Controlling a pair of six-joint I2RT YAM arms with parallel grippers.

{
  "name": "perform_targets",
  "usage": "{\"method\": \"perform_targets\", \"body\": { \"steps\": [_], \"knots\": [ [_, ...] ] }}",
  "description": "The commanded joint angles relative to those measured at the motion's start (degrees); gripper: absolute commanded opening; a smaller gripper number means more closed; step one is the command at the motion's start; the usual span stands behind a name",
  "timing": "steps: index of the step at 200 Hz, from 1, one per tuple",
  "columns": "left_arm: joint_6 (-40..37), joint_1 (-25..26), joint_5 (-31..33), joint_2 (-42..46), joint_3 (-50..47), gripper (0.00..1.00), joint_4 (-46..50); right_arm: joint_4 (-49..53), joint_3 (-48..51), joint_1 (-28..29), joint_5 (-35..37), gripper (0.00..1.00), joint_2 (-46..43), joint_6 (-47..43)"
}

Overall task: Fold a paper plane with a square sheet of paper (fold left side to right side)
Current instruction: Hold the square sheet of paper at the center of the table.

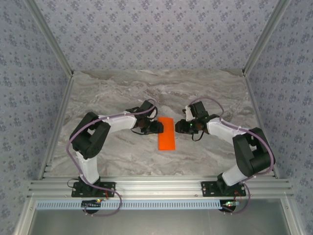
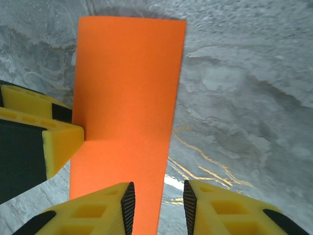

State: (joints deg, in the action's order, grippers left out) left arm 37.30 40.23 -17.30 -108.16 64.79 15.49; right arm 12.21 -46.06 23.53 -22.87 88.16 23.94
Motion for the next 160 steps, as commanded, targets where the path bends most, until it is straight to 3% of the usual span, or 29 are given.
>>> {"method": "perform_targets", "body": {
  "steps": [1, 33, 160],
  "knots": [
    [-1.2, 1.0, 1.8, -4.1, -0.1, 0.51, 0.6, -2.7, -1.4, 0.7, -4.4, 0.23, 2.5, 2.4],
    [-1.2, 1.0, 1.9, -4.0, -0.1, 0.5, 0.6, -4.8, -2.3, 2.0, -6.6, 0.05, 6.4, 3.9],
    [-1.1, 0.9, 2.3, -2.1, -0.1, 0.52, 0.8, 1.9, -4.5, 3.3, -0.7, 0.04, 14.8, 1.9]
  ]
}}
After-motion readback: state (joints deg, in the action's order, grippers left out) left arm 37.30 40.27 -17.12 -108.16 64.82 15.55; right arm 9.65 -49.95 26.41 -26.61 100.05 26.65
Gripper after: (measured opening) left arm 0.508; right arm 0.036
